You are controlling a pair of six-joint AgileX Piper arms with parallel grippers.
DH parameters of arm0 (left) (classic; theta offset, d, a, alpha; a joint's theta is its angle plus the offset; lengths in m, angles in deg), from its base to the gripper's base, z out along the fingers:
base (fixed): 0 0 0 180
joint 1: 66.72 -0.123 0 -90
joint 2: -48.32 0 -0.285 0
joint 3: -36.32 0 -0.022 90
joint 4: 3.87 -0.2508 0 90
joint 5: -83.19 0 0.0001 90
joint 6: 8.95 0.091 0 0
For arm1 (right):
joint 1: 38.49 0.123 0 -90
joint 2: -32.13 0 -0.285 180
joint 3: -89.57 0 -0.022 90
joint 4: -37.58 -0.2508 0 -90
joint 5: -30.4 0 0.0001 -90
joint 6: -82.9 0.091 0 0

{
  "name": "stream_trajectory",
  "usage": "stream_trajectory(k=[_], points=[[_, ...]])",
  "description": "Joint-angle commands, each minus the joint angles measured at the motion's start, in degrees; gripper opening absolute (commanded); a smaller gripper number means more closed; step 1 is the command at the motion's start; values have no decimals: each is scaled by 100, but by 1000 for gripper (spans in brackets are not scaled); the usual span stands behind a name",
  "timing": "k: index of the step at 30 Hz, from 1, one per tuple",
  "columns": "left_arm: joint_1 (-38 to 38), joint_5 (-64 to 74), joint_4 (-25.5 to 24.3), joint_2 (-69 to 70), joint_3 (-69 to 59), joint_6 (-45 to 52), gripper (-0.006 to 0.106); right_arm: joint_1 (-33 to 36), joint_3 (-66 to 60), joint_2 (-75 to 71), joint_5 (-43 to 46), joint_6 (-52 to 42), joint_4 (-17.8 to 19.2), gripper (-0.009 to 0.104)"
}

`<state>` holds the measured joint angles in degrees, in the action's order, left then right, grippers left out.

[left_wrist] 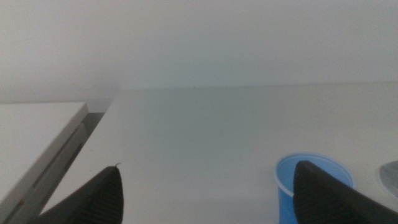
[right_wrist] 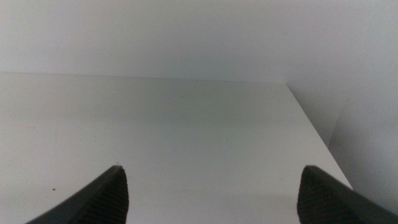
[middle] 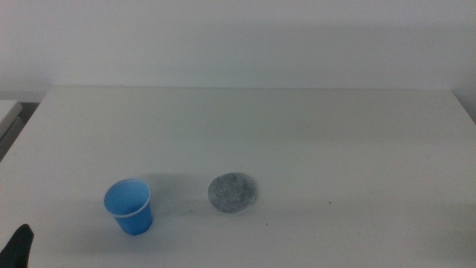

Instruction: Place an empty cup on a cup mat.

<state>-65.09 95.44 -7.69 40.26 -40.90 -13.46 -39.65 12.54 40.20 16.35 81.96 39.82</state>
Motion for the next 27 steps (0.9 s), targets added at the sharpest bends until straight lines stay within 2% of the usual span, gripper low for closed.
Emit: stream_trajectory(k=[1, 6, 12, 17, 21, 27], points=[[9, 30, 104, -73, 158, -1, 94, 4, -19, -28, 38, -23, 39, 93], [9, 1646, 150, -1766, 1979, 12, 94, 4, -19, -28, 38, -23, 39, 93], [9, 3943, 865, -3763, 4104, 25, 94, 4, -19, -28, 38, -23, 39, 93], [9, 5295, 1272, -5440, 5155, -49, 94, 4, -19, -28, 38, -23, 39, 93], [84, 5391, 1475, -6642, 5572, 148, 94, 4, -19, -28, 38, -23, 39, 93], [471, 4788, 1234, -8015, 5976, -202, 94, 4, -19, -28, 38, -23, 39, 93]])
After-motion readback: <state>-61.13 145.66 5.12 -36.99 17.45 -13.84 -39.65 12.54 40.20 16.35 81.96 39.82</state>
